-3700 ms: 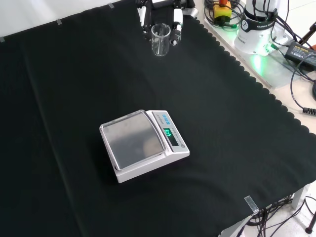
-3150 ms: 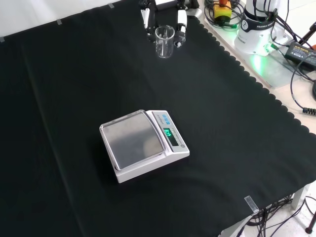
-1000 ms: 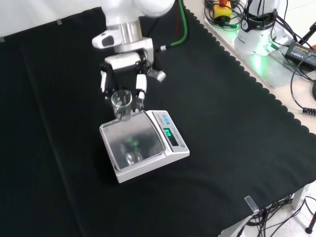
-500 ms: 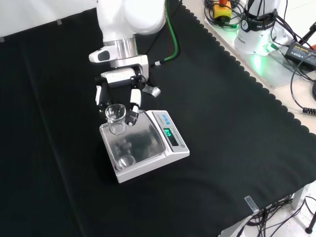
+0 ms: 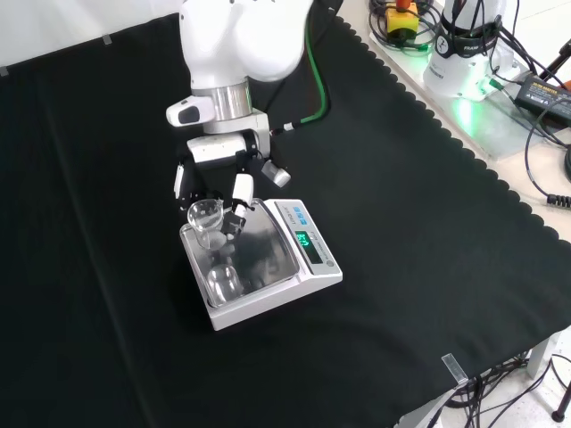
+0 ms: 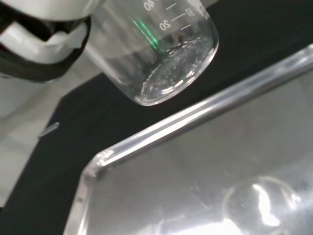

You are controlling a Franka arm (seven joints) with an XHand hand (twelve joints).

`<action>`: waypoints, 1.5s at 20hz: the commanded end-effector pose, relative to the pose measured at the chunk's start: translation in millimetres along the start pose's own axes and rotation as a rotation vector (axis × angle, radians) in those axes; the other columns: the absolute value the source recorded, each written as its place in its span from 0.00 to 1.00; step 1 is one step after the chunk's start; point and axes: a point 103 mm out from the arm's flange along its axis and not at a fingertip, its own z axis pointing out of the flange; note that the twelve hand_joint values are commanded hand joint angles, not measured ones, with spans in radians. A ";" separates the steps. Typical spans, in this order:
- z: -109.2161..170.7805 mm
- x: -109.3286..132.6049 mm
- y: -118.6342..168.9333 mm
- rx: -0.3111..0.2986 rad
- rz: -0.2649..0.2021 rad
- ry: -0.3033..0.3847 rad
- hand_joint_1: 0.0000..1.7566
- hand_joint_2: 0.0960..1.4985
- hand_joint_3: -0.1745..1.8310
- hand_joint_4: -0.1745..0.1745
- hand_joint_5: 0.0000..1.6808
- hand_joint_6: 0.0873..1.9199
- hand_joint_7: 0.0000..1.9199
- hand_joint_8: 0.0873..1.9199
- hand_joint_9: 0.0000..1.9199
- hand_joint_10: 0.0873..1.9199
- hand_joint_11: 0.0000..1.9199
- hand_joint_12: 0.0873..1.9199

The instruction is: Put the beaker on the electronic balance.

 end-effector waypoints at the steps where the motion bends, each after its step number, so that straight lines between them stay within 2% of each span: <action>1: 19.1 -4.6 1.8 0.002 0.055 -0.069 0.68 0.29 0.57 0.00 0.76 0.41 0.86 0.43 0.92 0.38 0.84 0.36; 5: 24.3 -17.3 -1.7 0.006 0.085 -0.051 0.68 0.29 0.57 0.00 0.76 0.41 0.86 0.43 0.92 0.38 0.84 0.36; 7: 24.4 -25.2 -4.0 0.018 0.079 -0.035 0.68 0.29 0.57 0.00 0.76 0.41 0.86 0.44 0.92 0.38 0.84 0.36; 11: 13.1 -51.9 -12.2 0.010 0.105 -0.004 0.68 0.29 0.57 0.00 0.75 0.41 0.86 0.44 0.92 0.38 0.84 0.36; 14: 8.5 -63.5 -16.1 0.001 0.128 -0.008 0.68 0.29 0.57 0.00 0.75 0.41 0.86 0.44 0.92 0.38 0.84 0.36; 15: 25.5 -36.3 -11.9 0.000 0.143 -0.043 0.68 0.29 0.57 0.00 0.75 0.41 0.86 0.44 0.92 0.38 0.84 0.36; 17: 33.2 -25.4 -10.5 -0.004 0.150 -0.048 0.68 0.29 0.57 0.00 0.75 0.41 0.86 0.44 0.92 0.38 0.84 0.36; 30: 38.5 -26.3 -11.6 0.007 0.159 -0.057 0.68 0.29 0.57 0.00 0.75 0.42 0.86 0.44 0.91 0.39 0.84 0.36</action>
